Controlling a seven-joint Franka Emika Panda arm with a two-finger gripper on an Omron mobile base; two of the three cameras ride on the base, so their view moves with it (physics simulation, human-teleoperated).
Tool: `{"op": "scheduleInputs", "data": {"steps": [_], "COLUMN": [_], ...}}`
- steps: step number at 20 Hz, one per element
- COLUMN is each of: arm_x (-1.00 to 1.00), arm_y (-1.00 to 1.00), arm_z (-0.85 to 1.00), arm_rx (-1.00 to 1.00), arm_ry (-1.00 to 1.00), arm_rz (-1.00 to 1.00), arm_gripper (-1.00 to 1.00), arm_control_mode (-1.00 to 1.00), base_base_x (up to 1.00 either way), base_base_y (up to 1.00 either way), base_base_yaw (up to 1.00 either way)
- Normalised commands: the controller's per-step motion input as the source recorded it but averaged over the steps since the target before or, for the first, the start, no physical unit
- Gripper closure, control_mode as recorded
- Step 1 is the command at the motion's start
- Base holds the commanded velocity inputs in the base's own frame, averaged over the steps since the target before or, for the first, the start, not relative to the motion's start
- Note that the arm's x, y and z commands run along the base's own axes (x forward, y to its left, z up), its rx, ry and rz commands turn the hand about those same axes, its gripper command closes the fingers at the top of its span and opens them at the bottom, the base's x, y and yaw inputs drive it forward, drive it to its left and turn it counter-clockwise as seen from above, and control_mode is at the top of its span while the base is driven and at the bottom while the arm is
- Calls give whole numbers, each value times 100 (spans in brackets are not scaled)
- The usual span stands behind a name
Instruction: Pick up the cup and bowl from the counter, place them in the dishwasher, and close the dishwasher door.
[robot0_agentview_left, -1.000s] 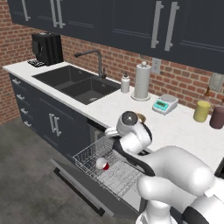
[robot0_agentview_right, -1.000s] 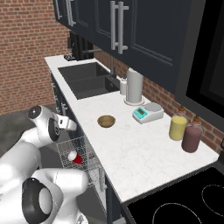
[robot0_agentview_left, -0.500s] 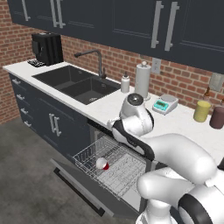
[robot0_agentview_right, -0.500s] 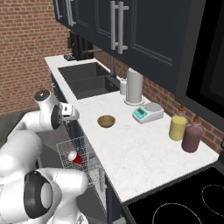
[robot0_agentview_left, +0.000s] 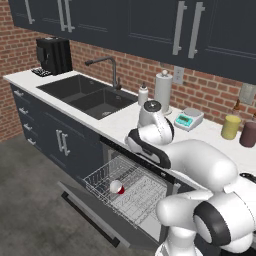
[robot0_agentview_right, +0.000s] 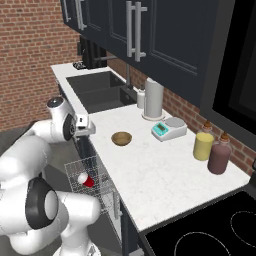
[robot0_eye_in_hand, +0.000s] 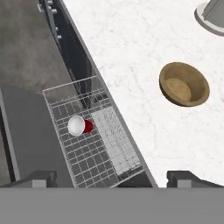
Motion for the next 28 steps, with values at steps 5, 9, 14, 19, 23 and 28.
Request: {"op": "scheduleInputs", "data": {"steps": [5,9,14,19,23,28], "arm_x": [26,32,37,43,37,28], "arm_y": [-33,-47,-38,-16,-11,-10], "arm_z": [-4,0,-3,-10,-27,-27], "arm_rx": [-4,0,0,-6,-9,-5], "arm_ry": [1,16,27,15,6,4], "arm_rz": [0,1,4,0,0,1], "arm_gripper": [-100,-100,-100,-100,-100,-100], "arm_control_mode": [-100,-100,-100,-100,-100,-100], "base_base_x": [0,0,0,0,0,0], "base_base_y": [0,0,0,0,0,0], "base_base_yaw": [0,0,0,0,0,0]}}
